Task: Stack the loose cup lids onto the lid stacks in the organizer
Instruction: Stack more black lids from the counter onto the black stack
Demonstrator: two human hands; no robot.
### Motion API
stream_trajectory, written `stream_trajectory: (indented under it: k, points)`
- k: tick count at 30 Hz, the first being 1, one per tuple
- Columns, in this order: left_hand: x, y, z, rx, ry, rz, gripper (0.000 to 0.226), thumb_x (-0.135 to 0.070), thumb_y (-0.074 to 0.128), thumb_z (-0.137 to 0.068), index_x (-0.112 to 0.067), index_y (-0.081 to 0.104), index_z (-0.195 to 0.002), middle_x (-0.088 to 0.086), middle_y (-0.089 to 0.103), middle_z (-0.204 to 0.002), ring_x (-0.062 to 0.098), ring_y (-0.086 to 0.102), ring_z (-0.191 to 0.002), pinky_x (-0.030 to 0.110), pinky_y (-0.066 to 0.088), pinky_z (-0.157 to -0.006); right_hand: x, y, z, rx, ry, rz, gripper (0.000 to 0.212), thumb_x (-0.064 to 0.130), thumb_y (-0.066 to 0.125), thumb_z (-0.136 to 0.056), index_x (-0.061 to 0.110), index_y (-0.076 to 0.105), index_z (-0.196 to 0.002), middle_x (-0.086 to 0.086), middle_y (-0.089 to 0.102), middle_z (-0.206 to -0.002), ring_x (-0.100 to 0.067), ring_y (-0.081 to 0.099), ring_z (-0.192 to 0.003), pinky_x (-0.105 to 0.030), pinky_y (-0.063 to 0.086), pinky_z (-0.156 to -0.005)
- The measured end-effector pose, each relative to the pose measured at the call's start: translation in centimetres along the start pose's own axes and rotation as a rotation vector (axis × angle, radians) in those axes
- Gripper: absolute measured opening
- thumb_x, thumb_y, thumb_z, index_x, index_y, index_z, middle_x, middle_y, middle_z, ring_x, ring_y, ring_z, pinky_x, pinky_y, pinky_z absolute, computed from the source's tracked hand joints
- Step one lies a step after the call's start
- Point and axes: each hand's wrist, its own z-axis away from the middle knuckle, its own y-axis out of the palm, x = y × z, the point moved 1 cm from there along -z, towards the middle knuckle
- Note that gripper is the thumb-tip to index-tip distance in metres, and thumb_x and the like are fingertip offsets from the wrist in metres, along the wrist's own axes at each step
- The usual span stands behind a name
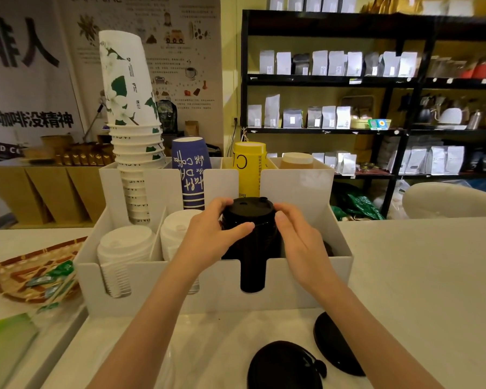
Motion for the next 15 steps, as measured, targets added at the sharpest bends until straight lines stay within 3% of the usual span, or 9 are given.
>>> stream_trajectory:
  k: [4, 6, 8, 13, 15]
  points:
    - [-0.4, -0.2, 0.0, 0.014, 0.004, -0.067, 0.06, -0.027, 0.064, -0.078, -0.015, 0.037, -0.129, 0.005, 0.047, -0.136, 0.01, 0.044, -0.113, 0.025, 0.038, -0.09, 0.7, -0.5, 0.2, 0.035, 0.043, -0.012, 0.036, 0.028, 0.035, -0.094, 0.021, 0.04, -0.129, 0.006, 0.052, -0.121, -0.004, 0.044, -0.112, 0.001, 0.034, -0.078]
    - [-0.8, -0.6, 0.1, -0.012, 0.023, -0.13, 0.065, -0.03, 0.064, -0.078, -0.015, 0.033, -0.132, 0.004, 0.042, -0.141, 0.018, 0.04, -0.126, 0.032, 0.036, -0.1, 1.2, -1.0, 0.5, 0.009, 0.052, -0.018, 0.041, 0.028, 0.038, -0.093, 0.022, 0.035, -0.133, 0.003, 0.047, -0.134, -0.007, 0.04, -0.121, -0.015, 0.031, -0.093]
    - [-1.5, -0.9, 0.5, -0.058, 0.065, -0.162, 0.063, -0.032, 0.062, -0.079, -0.018, 0.033, -0.133, 0.002, 0.041, -0.142, 0.02, 0.038, -0.128, 0.035, 0.035, -0.102, 1.7, -1.6, 0.9, -0.016, 0.036, -0.007, 0.045, 0.028, 0.041, -0.092, 0.023, 0.032, -0.135, 0.002, 0.043, -0.14, -0.01, 0.039, -0.126, -0.022, 0.03, -0.097]
    - [-3.1, -0.3, 2.5, -0.16, 0.286, -0.195, 0.037, -0.024, 0.062, -0.08, -0.019, 0.054, -0.116, 0.001, 0.06, -0.12, 0.015, 0.051, -0.112, 0.027, 0.04, -0.09, 2.5, -2.5, 3.9, 0.059, 0.023, 0.006, 0.045, 0.026, 0.046, -0.09, 0.024, 0.034, -0.133, 0.004, 0.05, -0.132, -0.004, 0.046, -0.113, -0.008, 0.039, -0.084]
    - [-3.0, 0.3, 3.5, -0.199, 0.345, -0.23, 0.029, -0.021, 0.061, -0.081, -0.018, 0.059, -0.109, 0.002, 0.064, -0.112, 0.014, 0.054, -0.103, 0.026, 0.04, -0.084, 2.5, -2.8, 5.6, 0.103, 0.026, 0.053, 0.046, 0.028, 0.046, -0.09, 0.026, 0.034, -0.134, 0.008, 0.051, -0.127, -0.004, 0.047, -0.113, -0.013, 0.039, -0.086]
